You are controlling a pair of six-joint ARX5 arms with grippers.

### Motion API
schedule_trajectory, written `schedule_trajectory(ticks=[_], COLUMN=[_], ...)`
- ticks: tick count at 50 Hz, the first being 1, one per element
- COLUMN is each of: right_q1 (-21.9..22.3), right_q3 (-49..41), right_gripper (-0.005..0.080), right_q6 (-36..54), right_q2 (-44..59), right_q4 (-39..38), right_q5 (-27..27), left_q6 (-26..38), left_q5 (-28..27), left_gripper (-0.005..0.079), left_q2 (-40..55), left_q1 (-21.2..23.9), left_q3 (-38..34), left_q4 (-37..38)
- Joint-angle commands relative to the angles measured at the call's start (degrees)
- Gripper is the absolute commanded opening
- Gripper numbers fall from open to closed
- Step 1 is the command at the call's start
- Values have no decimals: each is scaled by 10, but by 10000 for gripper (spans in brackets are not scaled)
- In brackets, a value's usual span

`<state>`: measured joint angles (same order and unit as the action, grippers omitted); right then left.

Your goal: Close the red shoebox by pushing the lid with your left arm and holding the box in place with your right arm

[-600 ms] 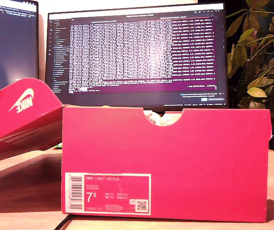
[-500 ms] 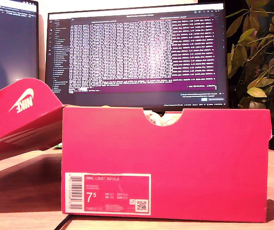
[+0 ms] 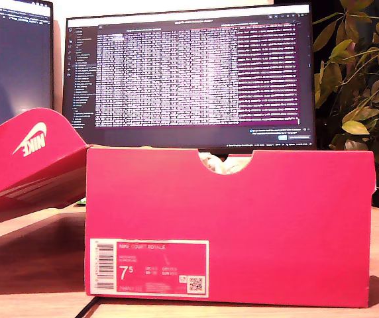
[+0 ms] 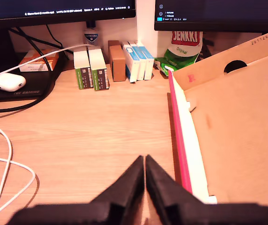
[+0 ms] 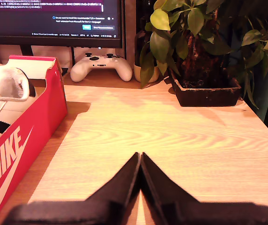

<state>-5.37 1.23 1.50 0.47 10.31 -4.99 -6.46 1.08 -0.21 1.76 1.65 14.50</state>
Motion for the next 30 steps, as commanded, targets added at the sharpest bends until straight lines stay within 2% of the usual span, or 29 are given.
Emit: schedule_trajectory(ticks=[1, 4, 5, 6, 8, 9, 11, 19, 26, 30], right_q1=[-3, -3, -3, -3, -3, -3, -3, -2, -2, -2], right_q3=[-9, -9, -9, -9, -9, -9, -9, -2, 30, 54], right_gripper=[-12, -12, -12, -12, -12, -12, -12, -12, -12, -12], right_q6=[-21, -85, -98, -98, -154, -159, -167, -205, -217, -217], right_q2=[-4, -4, -4, -4, -4, -4, -4, -4, -4, -3], right_q4=[-9, -10, -9, -8, -7, -7, -13, -40, -31, -10], right_q5=[3, 5, 6, 7, 17, 21, 26, 63, 104, 109], left_q6=[-45, -54, -91, -91, -91, -133, -146, -169, -196, -208], left_q5=[-10, -17, -20, -23, -24, -26, -32, -81, -122, -135], left_gripper=[-18, -18, -18, -18, -18, -18, -18, -18, -19, -19], left_q2=[-5, -5, -5, -5, -5, -5, -5, -5, -5, -5], left_q1=[-1, -1, -1, -1, -1, -1, -1, -1, -1, -1], left_q3=[-19, -19, -19, -19, -19, -19, -19, -8, 15, 32], left_q4=[1, 1, 1, 1, 1, 1, 1, 1, 0, 1])
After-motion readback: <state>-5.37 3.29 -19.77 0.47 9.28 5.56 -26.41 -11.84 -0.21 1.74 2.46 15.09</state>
